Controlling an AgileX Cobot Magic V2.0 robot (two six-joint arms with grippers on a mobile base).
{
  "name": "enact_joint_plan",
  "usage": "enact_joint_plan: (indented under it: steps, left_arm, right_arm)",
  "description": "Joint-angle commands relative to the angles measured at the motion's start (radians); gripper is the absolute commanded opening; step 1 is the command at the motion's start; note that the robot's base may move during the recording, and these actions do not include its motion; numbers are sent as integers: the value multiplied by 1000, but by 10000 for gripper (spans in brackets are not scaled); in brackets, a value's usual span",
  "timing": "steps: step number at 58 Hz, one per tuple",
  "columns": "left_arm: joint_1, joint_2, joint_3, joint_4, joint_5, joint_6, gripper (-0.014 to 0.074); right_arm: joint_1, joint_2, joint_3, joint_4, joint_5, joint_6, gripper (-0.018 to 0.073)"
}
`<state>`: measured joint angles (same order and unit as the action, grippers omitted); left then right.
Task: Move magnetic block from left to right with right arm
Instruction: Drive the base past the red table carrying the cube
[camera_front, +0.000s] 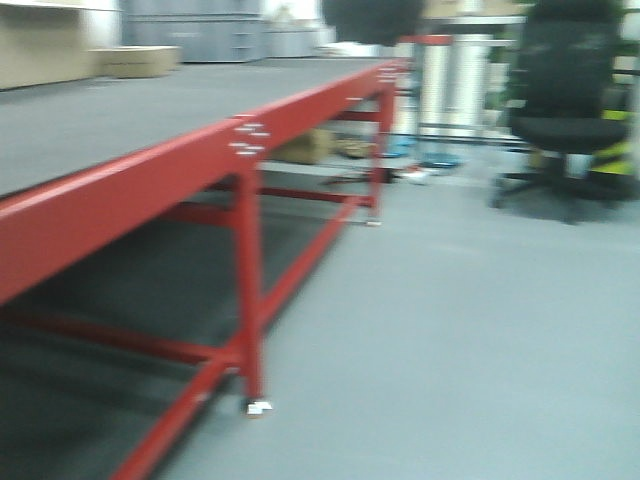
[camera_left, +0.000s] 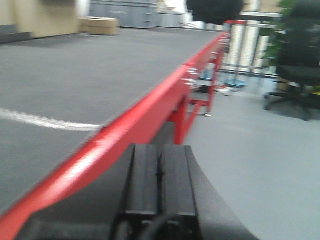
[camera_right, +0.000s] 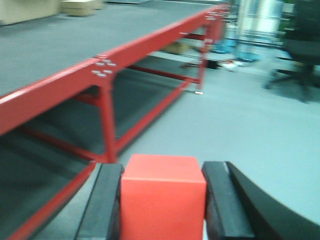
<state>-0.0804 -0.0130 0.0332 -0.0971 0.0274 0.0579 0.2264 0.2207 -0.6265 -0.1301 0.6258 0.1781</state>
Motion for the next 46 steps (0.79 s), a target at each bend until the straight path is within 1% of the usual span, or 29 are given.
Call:
enact_joint_plan:
  steps: [1,46]
  left_arm:
    - [-7,-13,8,-5,-84,-6,-126]
    - [-7,-13,8,-5,-84,-6,-126]
  right_arm:
    - [-3,11,-26,-18,-86,-8,174]
    - [-3,11,-26,-18,-86,-8,174]
